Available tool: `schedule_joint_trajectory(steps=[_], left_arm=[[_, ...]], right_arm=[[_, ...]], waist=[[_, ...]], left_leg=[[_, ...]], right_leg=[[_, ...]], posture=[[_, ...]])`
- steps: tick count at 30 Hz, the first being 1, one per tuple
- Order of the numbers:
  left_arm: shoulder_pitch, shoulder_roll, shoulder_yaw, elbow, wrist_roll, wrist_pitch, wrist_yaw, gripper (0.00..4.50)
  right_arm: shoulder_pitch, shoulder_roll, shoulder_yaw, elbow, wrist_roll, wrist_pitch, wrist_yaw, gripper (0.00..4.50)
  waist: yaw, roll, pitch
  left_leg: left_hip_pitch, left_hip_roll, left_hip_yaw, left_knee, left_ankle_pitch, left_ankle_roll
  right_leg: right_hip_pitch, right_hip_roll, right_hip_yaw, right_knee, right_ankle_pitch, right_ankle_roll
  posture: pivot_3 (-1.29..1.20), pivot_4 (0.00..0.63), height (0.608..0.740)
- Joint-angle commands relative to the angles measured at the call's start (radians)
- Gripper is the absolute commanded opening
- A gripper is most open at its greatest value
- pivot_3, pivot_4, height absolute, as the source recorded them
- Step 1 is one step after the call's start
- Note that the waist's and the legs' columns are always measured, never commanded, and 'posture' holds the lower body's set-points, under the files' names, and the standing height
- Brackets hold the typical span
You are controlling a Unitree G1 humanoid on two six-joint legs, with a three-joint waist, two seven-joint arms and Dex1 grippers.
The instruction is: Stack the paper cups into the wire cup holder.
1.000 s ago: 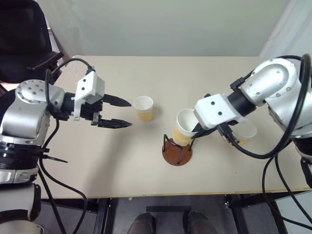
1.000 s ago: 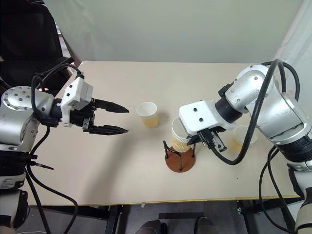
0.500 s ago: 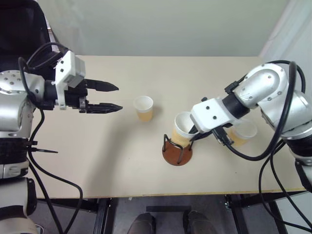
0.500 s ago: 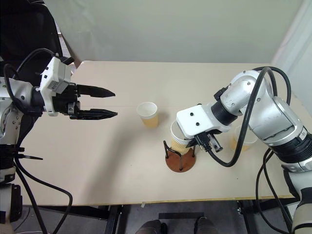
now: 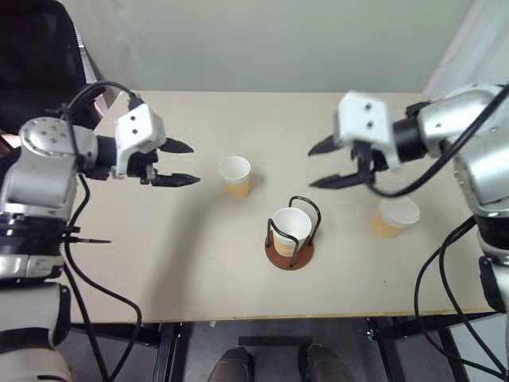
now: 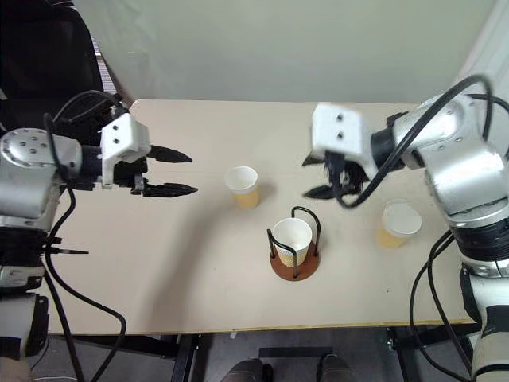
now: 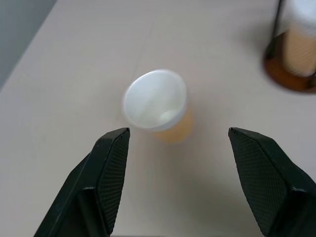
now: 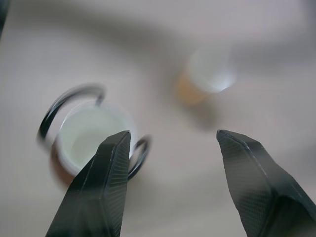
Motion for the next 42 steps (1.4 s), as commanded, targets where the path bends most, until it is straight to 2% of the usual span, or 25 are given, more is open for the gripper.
schedule_joint_trajectory(steps=[1,7,15,26,37,42], left_arm=[[-0.071,-0.037,-0.029,0.071,0.074,-0.144,0.024,3.44],[-0.155,-0.094,-0.091,0.231,0.162,-0.375,-0.006,3.44],[-0.231,-0.128,-0.155,0.446,0.262,-0.604,-0.016,3.44],[-0.287,-0.232,-0.172,0.614,0.360,-0.737,0.135,3.44],[-0.299,-0.268,-0.197,0.684,0.414,-0.788,0.185,3.44],[-0.325,-0.301,-0.217,0.742,0.463,-0.809,0.259,3.44]], right_arm=[[0.029,0.003,-0.171,-0.100,0.113,0.124,-0.073,2.84],[0.100,0.011,-0.314,-0.220,0.261,0.281,-0.178,2.84],[0.144,-0.039,-0.375,-0.266,0.371,0.345,-0.275,2.84],[0.170,-0.086,-0.389,-0.284,0.486,0.349,-0.357,2.84],[0.174,-0.135,-0.385,-0.277,0.556,0.344,-0.407,2.84],[0.177,-0.148,-0.386,-0.276,0.583,0.344,-0.424,2.84]], waist=[[0.001,0.000,0.000],[0.002,0.000,0.000],[0.001,0.000,0.000],[0.002,0.000,0.000],[0.005,0.000,0.000],[0.006,0.000,0.000]], left_leg=[[0.000,0.000,0.000,0.000,0.000,0.000],[-0.002,0.000,0.001,0.000,-0.001,0.000],[-0.002,0.000,0.001,0.000,-0.001,0.000],[-0.004,-0.001,0.002,0.001,-0.001,0.001],[-0.006,-0.001,0.002,0.002,-0.001,0.001],[-0.007,-0.001,0.003,0.003,-0.001,0.001]], right_leg=[[0.000,0.000,0.000,0.000,0.000,0.000],[-0.001,0.000,0.001,-0.002,0.001,0.003],[-0.002,0.000,0.001,-0.001,0.001,0.005],[-0.004,0.000,0.000,-0.001,0.001,0.008],[-0.005,0.000,0.001,-0.001,0.002,0.011],[-0.005,0.000,0.002,-0.001,0.003,0.013]], posture=[[0.00,0.150,0.740],[0.00,0.150,0.740],[0.00,0.150,0.740],[0.00,0.150,0.740],[0.00,0.150,0.740],[0.00,0.150,0.740]])
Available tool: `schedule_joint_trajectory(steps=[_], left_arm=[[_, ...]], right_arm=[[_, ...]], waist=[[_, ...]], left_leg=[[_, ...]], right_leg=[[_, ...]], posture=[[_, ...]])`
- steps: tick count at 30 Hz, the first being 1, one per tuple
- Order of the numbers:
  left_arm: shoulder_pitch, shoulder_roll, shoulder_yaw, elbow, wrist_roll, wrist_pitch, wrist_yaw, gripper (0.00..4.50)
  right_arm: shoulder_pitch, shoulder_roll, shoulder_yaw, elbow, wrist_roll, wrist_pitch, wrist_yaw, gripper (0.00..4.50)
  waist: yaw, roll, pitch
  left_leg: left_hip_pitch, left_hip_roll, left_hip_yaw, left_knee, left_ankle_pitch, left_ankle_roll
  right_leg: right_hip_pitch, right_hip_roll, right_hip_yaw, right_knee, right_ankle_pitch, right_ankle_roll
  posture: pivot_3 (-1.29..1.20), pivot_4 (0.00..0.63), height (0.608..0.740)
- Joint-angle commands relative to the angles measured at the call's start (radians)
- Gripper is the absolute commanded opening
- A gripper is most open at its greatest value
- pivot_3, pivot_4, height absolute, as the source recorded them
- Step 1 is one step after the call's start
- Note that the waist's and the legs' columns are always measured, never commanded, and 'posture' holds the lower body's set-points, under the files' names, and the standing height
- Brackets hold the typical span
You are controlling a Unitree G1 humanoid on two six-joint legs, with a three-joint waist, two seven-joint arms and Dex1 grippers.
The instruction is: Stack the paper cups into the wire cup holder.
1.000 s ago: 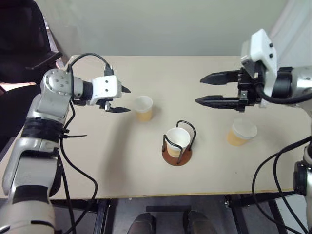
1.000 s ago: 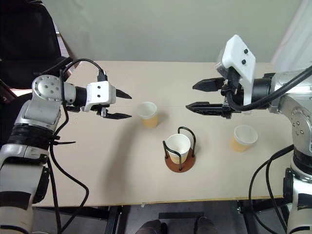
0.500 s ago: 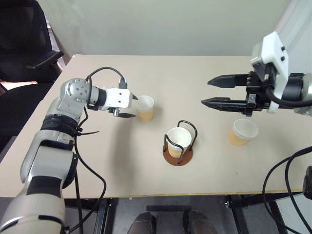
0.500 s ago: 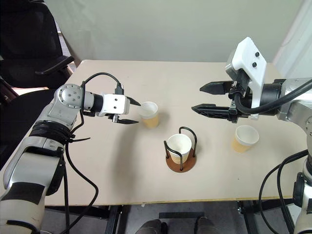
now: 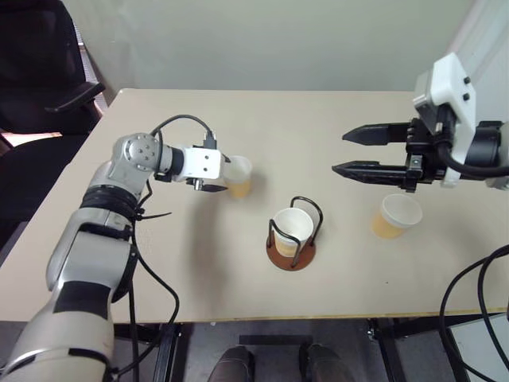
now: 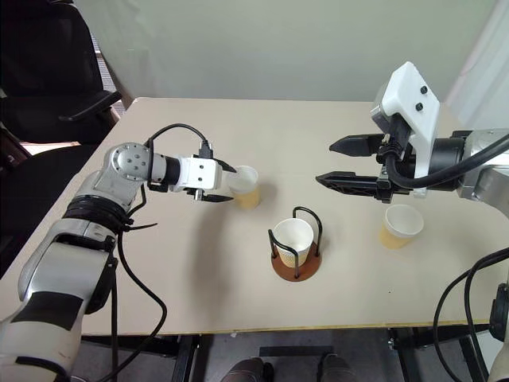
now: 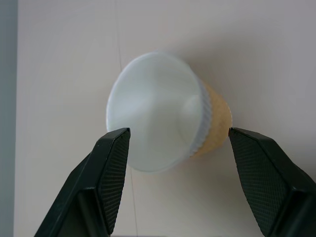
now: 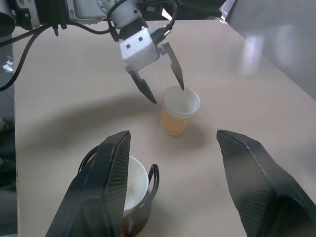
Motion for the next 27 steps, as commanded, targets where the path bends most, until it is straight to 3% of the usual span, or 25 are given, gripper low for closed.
schedule_joint_trajectory(steps=[1,3,6,14,21,27], left_arm=[[-0.052,-0.015,-0.008,0.032,0.035,-0.031,0.061,3.44],[-0.064,-0.031,-0.014,0.056,0.045,-0.033,0.078,3.44],[-0.076,-0.050,-0.021,0.088,0.062,-0.040,0.100,2.81],[-0.100,-0.065,-0.026,0.125,0.072,-0.072,0.062,0.04],[-0.091,-0.056,0.009,0.118,0.000,-0.048,-0.133,0.04],[-0.103,-0.048,0.052,0.067,-0.093,0.036,-0.336,0.04]], right_arm=[[-0.005,-0.023,-0.039,-0.014,0.034,-0.011,-0.017,2.84],[0.006,-0.030,-0.049,-0.013,0.050,-0.013,-0.016,2.84],[0.029,-0.045,-0.067,-0.009,0.077,-0.015,-0.008,2.87],[0.081,-0.095,-0.087,0.003,0.117,-0.025,-0.011,2.87],[0.110,-0.115,-0.085,0.010,0.132,-0.045,-0.005,2.87],[0.144,-0.060,-0.132,0.039,0.173,-0.124,0.001,2.87]], waist=[[0.001,0.000,0.000],[0.002,0.000,0.000],[0.005,0.000,0.000],[0.010,0.000,0.000],[0.011,0.000,0.000],[0.010,0.000,-0.001]], left_leg=[[0.000,0.000,0.000,0.001,0.000,0.000],[-0.001,-0.001,0.001,0.001,0.000,0.000],[-0.001,-0.001,0.001,0.001,0.000,0.001],[-0.003,-0.001,0.003,0.002,0.000,0.001],[-0.004,0.001,0.002,0.007,-0.001,0.002],[-0.007,0.002,0.001,0.013,-0.003,0.003]], right_leg=[[0.000,0.000,0.000,0.000,0.000,0.000],[0.000,0.001,0.000,0.000,0.000,0.001],[0.000,0.000,0.000,0.000,0.001,0.001],[-0.002,0.002,0.001,0.000,0.001,0.003],[-0.002,0.004,0.002,0.000,0.002,0.004],[-0.002,0.006,0.001,0.001,0.003,0.006]], posture=[[0.00,0.150,0.740],[0.00,0.150,0.740],[0.00,0.150,0.740],[0.00,0.150,0.740],[0.00,0.150,0.740],[0.00,0.150,0.740]])
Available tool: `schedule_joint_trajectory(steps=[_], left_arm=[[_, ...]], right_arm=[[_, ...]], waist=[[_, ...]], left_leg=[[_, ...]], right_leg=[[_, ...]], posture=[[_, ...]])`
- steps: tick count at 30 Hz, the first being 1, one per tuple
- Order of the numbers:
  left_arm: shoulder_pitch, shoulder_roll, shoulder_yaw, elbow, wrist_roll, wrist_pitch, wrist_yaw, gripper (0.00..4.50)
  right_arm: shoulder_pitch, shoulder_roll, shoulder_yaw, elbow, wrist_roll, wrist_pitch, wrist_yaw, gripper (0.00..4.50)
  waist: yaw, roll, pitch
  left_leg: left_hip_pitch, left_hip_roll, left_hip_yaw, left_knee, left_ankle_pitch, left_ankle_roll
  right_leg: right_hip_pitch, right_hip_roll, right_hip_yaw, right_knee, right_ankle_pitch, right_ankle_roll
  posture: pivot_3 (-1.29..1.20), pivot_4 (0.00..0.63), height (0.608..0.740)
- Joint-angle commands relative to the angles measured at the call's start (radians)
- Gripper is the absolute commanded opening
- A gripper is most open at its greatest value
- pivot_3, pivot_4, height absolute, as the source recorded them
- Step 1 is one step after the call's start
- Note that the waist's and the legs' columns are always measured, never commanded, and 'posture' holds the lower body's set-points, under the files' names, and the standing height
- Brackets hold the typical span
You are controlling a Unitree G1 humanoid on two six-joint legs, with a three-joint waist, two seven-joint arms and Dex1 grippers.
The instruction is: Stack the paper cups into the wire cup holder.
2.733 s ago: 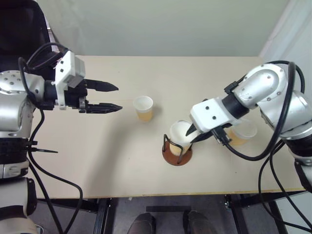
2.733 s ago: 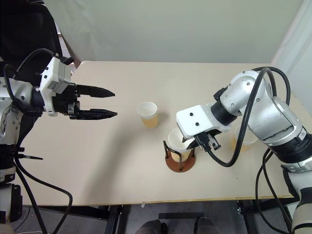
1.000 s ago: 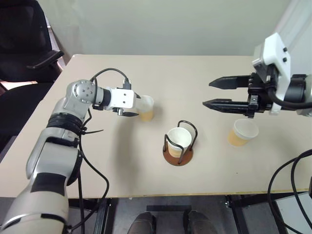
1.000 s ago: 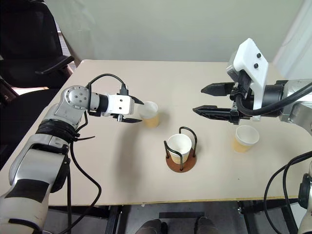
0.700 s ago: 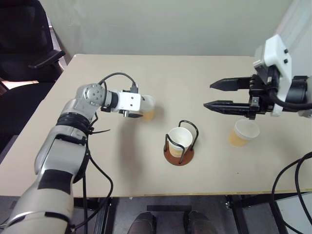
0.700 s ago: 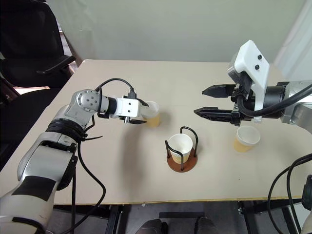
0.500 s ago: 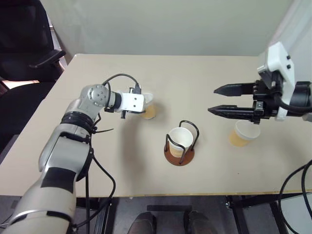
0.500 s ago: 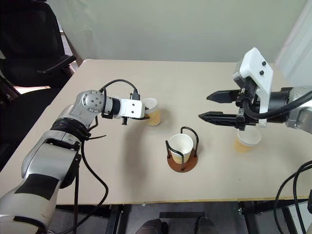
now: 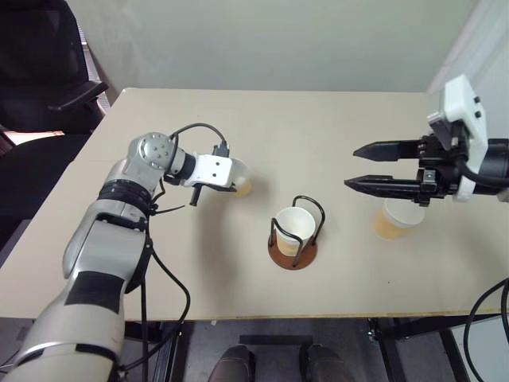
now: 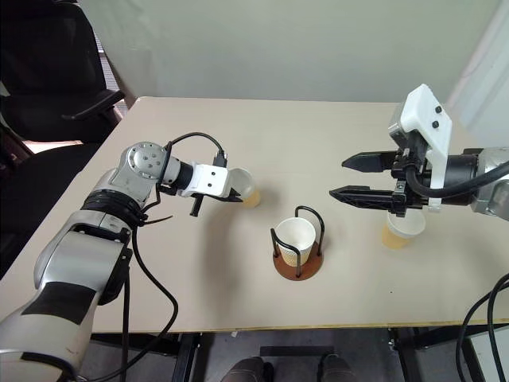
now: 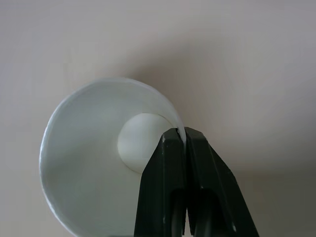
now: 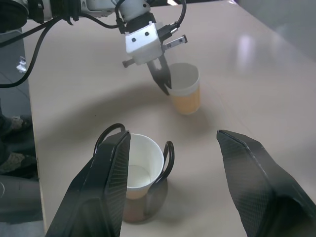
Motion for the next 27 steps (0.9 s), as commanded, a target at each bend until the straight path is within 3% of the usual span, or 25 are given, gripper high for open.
schedule_joint_trajectory(steps=[1,4,9,14,19,27], left_arm=[[-0.043,0.017,0.054,-0.076,-0.092,0.074,-0.142,0.04],[-0.048,0.043,0.026,-0.216,-0.243,0.222,-0.255,0.04],[-0.045,0.164,-0.119,-0.564,-0.579,0.518,-0.261,0.04],[-0.107,0.259,-0.237,-0.763,-0.815,0.665,-0.261,0.04],[-0.161,0.300,-0.352,-0.851,-0.926,0.664,-0.261,0.04],[-0.233,0.252,-0.518,-0.830,-0.980,0.558,-0.261,0.04]], right_arm=[[0.021,0.024,-0.086,0.013,0.048,-0.061,0.015,2.87],[0.099,-0.002,-0.141,0.028,0.098,-0.044,0.052,2.87],[0.193,-0.027,-0.211,0.020,0.160,-0.043,0.058,2.87],[0.287,-0.052,-0.295,-0.035,0.233,-0.025,0.037,2.87],[0.348,-0.141,-0.432,-0.088,0.399,0.036,0.002,2.87],[0.444,-0.269,-0.692,-0.110,0.579,0.135,-0.098,2.87]], waist=[[-0.001,0.000,0.000],[0.003,0.000,0.000],[0.006,0.000,-0.001],[0.007,0.000,-0.001],[0.006,0.002,-0.001],[0.007,0.002,0.000]], left_leg=[[0.000,0.000,0.000,0.001,0.000,0.000],[-0.002,-0.001,-0.001,0.003,-0.001,0.001],[-0.003,-0.001,0.001,0.002,-0.002,0.001],[-0.002,0.000,0.001,0.002,-0.003,0.000],[0.001,-0.001,0.002,0.001,-0.003,0.000],[0.006,0.000,0.000,0.002,-0.006,0.003]], right_leg=[[0.000,0.001,0.001,0.000,0.000,0.000],[0.000,0.001,0.000,-0.001,0.001,0.001],[0.000,-0.001,0.001,-0.003,0.001,0.002],[0.001,0.000,0.001,-0.002,0.001,0.002],[0.003,-0.001,0.001,-0.003,0.001,0.002],[0.009,-0.004,0.002,-0.003,-0.002,0.001]], posture=[[0.00,0.150,0.740],[0.00,0.150,0.740],[0.00,0.150,0.740],[0.00,0.150,0.740],[0.00,0.150,0.740],[0.00,0.150,0.740]])
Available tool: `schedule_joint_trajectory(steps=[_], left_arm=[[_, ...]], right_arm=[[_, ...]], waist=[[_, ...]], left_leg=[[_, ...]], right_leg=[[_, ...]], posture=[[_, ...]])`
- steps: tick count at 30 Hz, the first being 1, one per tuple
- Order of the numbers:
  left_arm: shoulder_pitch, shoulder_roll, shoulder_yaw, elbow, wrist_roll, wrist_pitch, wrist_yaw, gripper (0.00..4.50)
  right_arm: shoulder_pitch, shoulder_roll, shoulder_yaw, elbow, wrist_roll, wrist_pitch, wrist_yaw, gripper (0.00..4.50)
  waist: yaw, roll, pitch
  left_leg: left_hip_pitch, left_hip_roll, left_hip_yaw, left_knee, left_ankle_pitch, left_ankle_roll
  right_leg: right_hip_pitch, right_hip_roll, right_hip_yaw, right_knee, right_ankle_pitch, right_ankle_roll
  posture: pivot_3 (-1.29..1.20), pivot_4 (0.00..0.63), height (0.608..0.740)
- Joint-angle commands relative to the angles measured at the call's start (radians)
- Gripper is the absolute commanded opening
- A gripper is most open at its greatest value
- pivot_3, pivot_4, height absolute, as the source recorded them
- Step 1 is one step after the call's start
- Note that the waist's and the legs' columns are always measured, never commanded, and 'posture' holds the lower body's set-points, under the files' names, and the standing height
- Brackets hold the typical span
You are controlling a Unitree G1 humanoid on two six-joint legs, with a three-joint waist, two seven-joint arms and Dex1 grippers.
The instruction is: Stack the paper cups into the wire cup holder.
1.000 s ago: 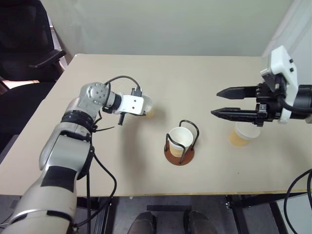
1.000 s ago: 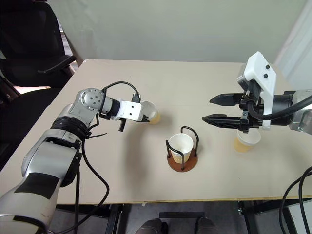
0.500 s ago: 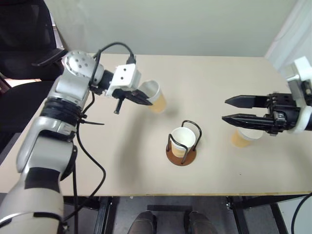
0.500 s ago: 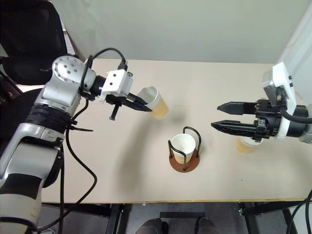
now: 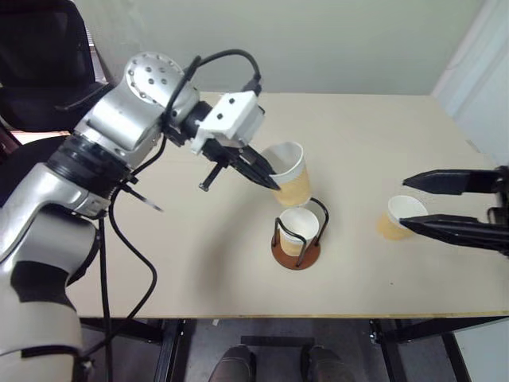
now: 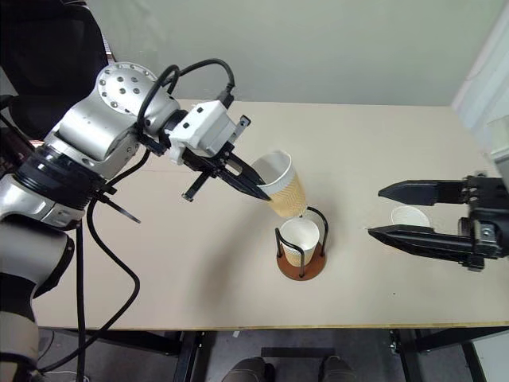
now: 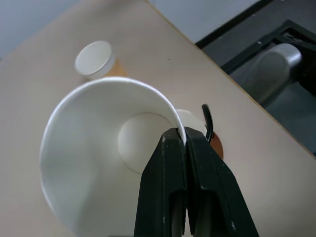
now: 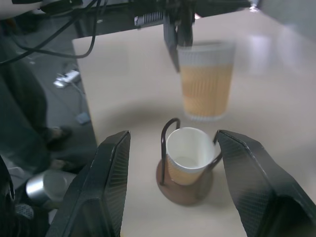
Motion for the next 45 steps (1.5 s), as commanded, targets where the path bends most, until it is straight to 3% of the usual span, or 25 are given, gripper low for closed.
schedule_joint_trajectory(steps=[1,7,13,18,21,28,32,34,39,45], left_arm=[[-0.054,-0.027,-0.048,0.019,-0.025,-0.065,-0.034,0.04],[-0.078,-0.084,-0.152,0.071,-0.012,-0.163,-0.034,0.04],[-0.060,-0.160,-0.199,0.170,0.090,-0.322,-0.034,0.04],[-0.049,-0.168,-0.220,0.141,0.094,-0.329,-0.034,0.04],[-0.063,-0.158,-0.226,0.102,0.056,-0.281,-0.034,0.65],[-0.078,-0.152,-0.167,0.079,0.031,-0.215,-0.034,3.06],[-0.076,-0.202,-0.002,0.128,0.031,-0.125,-0.034,4.47],[-0.073,-0.224,0.113,0.162,0.044,-0.058,-0.031,4.49],[-0.005,-0.192,0.285,0.156,0.131,0.044,0.002,4.50],[0.165,-0.071,0.414,0.025,0.205,0.197,0.007,4.50]], right_arm=[[0.044,-0.022,-0.113,-0.021,0.057,0.029,-0.057,2.87],[0.112,-0.036,-0.196,-0.038,0.128,0.026,-0.129,2.87],[0.149,-0.048,-0.197,-0.048,0.174,-0.009,-0.187,2.87],[0.158,-0.055,-0.171,-0.066,0.142,-0.045,-0.190,2.87],[0.174,-0.059,-0.148,-0.078,0.093,-0.052,-0.193,2.87],[0.202,-0.070,-0.118,-0.098,-0.048,-0.082,-0.124,2.87],[0.213,-0.056,-0.053,-0.075,-0.100,-0.107,-0.129,2.87],[0.216,-0.041,-0.003,-0.067,-0.130,-0.132,-0.132,2.87],[0.253,-0.027,0.102,-0.025,-0.268,-0.182,-0.092,4.47],[0.423,-0.165,0.346,0.064,-0.732,-0.420,0.032,4.47]], waist=[[0.000,0.000,0.000],[0.001,0.002,0.000],[0.006,0.002,0.000],[0.007,0.002,0.000],[0.007,0.002,0.000],[0.007,0.002,0.000],[0.007,0.002,0.000],[0.008,0.002,0.000],[0.004,0.003,0.000],[-0.001,0.004,-0.001]], left_leg=[[0.001,-0.001,0.002,-0.001,-0.001,0.001],[0.000,-0.003,0.004,-0.001,-0.003,0.004],[-0.001,-0.005,0.004,0.001,-0.007,0.007],[-0.003,-0.006,0.004,0.001,-0.010,0.008],[-0.004,-0.006,0.003,0.001,-0.011,0.008],[-0.004,-0.006,0.004,0.002,-0.012,0.008],[-0.004,-0.006,0.003,0.003,-0.012,0.008],[-0.004,-0.006,0.003,0.003,-0.012,0.008],[0.000,-0.006,0.006,0.002,-0.012,0.008],[0.004,-0.005,0.007,0.002,-0.011,0.007]], right_leg=[[0.000,0.001,-0.002,0.000,0.000,0.000],[0.000,-0.004,-0.002,0.001,-0.003,0.006],[0.001,-0.006,-0.001,0.000,-0.007,0.012],[0.000,-0.006,-0.001,-0.002,-0.009,0.015],[0.000,-0.006,-0.002,-0.003,-0.010,0.016],[0.000,-0.007,-0.002,-0.003,-0.010,0.016],[0.001,-0.007,-0.002,-0.002,-0.010,0.016],[0.001,-0.007,-0.002,-0.002,-0.009,0.016],[0.002,-0.006,-0.001,-0.001,-0.010,0.016],[0.003,-0.005,0.000,0.001,-0.010,0.016]], posture=[[0.00,0.150,0.740],[0.00,0.150,0.740],[0.00,0.150,0.740],[0.00,0.150,0.740],[0.00,0.150,0.740],[0.00,0.150,0.740],[0.00,0.150,0.740],[0.00,0.150,0.740],[0.00,0.150,0.740],[0.00,0.150,0.740]])
